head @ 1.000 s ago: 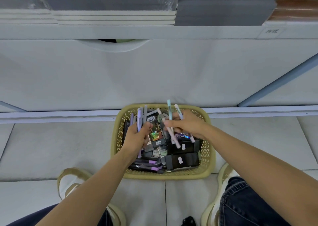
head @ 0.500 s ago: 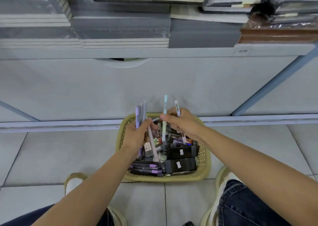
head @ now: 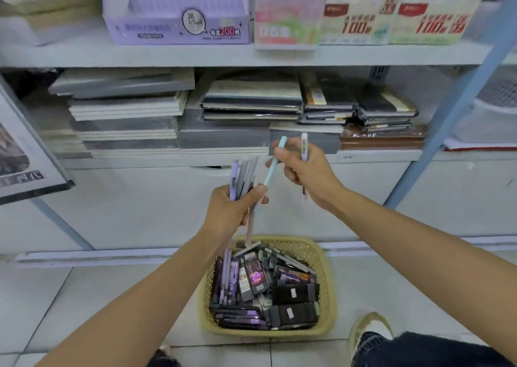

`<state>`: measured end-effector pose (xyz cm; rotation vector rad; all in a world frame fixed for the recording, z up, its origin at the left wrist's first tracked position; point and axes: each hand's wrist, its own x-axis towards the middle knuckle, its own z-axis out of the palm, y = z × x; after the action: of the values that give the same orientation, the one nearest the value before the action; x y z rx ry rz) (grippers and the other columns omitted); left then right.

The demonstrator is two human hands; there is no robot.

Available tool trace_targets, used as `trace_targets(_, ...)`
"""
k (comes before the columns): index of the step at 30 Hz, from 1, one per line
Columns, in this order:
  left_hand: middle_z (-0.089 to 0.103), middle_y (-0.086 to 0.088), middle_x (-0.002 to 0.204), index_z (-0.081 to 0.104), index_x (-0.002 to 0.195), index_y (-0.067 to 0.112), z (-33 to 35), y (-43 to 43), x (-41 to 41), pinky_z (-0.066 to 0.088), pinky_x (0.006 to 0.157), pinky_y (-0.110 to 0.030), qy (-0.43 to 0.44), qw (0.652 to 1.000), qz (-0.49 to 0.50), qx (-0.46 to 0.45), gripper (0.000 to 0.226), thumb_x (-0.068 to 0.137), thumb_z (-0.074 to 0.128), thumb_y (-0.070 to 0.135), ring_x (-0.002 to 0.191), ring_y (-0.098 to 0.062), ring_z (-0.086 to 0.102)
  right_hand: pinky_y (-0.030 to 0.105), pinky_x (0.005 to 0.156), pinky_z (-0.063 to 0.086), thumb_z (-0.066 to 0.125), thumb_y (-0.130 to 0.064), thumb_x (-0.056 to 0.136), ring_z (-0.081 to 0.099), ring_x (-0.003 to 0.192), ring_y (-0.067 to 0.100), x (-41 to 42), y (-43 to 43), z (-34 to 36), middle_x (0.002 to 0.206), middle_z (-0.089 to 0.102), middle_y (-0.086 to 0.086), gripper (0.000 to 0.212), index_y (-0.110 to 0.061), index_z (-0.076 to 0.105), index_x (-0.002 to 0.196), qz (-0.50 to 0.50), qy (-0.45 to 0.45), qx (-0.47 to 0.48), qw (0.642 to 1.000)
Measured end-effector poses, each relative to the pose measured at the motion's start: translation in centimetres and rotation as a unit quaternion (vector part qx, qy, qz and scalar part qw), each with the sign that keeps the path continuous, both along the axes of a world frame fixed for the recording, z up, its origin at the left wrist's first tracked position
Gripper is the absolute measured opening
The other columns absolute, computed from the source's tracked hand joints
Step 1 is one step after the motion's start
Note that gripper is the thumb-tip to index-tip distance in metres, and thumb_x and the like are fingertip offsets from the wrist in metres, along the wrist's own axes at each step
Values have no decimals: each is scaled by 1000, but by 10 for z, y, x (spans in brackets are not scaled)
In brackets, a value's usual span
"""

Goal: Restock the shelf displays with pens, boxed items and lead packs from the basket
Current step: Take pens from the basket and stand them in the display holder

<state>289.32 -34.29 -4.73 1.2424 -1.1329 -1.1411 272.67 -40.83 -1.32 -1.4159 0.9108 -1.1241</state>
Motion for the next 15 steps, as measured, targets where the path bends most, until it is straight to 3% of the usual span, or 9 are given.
trace_targets(2,66,3,53,70,79,1,36,-3,0,32,38,-15,-1,1000,-1,-30,22,88,70,21,34,-5,35,14,44,36,60,-22,95,46,48,6,-3,2,37,84,74,4,24,-4,61,111,-20,-4,-46,999)
trace_targets(5,61,7,48,68,69,8,89,-7,2,32,38,-15,-17,998,-6,-64,22,85,73,22,34,-3,37,13,44,34,62,-22,94,43,48,4,-7,1,94,58,58,-8,26,1,67,105,-41,-2,-103,994)
trace_targets(8,52,11,40,69,80,3,141,-11,2,31,37,-13,-27,994,-15,-106,20,88,70,22,33,-2,37,13,44,34,63,-15,93,44,50,5,-12,-2,152,69,66,-1,22,0,67,108,-52,-15,-147,988)
trace_targets(11,43,10,37,69,92,0,183,-18,6,31,35,-15,-27,991,12,-134,31,87,70,31,32,-4,34,13,44,36,61,-10,93,47,49,5,-20,-5,208,84,73,5,12,-12,67,104,-76,-37,-204,975)
trace_targets(15,38,5,40,69,106,1,224,-32,14,29,36,-19,-15,986,37,-165,45,83,72,39,34,-10,29,14,42,35,60,-8,94,43,45,5,-35,-14,270,74,71,-2,8,-12,64,99,-142,-56,-278,949)
